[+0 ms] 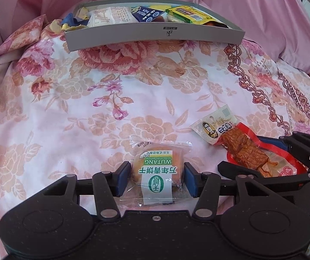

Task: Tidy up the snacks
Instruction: 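Lift the pastry and tofu strip pack and carry both over the grey tray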

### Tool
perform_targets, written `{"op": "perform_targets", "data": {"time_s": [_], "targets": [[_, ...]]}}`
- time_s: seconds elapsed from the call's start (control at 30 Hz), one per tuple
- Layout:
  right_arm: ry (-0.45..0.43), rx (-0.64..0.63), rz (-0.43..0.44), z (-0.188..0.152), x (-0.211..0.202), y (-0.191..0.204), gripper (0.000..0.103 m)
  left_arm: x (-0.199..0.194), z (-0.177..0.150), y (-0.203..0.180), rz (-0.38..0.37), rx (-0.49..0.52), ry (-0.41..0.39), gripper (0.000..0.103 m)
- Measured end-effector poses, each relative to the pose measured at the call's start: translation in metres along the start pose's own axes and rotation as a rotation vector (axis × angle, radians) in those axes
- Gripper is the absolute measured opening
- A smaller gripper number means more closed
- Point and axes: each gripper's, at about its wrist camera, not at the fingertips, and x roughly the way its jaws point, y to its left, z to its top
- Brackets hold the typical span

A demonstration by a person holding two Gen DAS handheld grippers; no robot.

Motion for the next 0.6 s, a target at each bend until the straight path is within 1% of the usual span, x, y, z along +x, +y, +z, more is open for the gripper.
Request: {"op": "perform_targets", "data": {"time_s": [0.13, 0.17, 0.3, 0.37, 0.47, 0.6], "targets": [[0.004, 0.003, 0.0, 0.0, 0.0, 0.0, 0.07, -0.001, -0.001, -0.002, 0.01, -0.01, -0.005, 0.053], [0.005, 0.003, -0.001, 0.0, -0.001, 0.0, 0.068, -0.002, -0.002, -0.003, 0.013, -0.012, -0.006, 0.053], [0.002, -0.021, -0.016, -0.001, -0.007, 0.004, 0.066, -0.008, -0.007, -0.01, 0.031, -0.008, -0.013, 0.052], [-0.002, -0.034, -0.019, -0.003, -0.012, 0.007, 0.063, -0.012, -0.01, -0.014, 0.04, -0.004, -0.018, 0.051], [-0.009, -0.029, -0.008, -0.007, -0.021, 0.007, 0.06, -0.017, -0.013, -0.018, 0.037, -0.015, -0.026, 0.051], [-0.013, -0.016, 0.005, -0.013, -0.03, 0.006, 0.059, -0.023, -0.017, -0.023, 0.041, -0.026, -0.041, 0.051]]}}
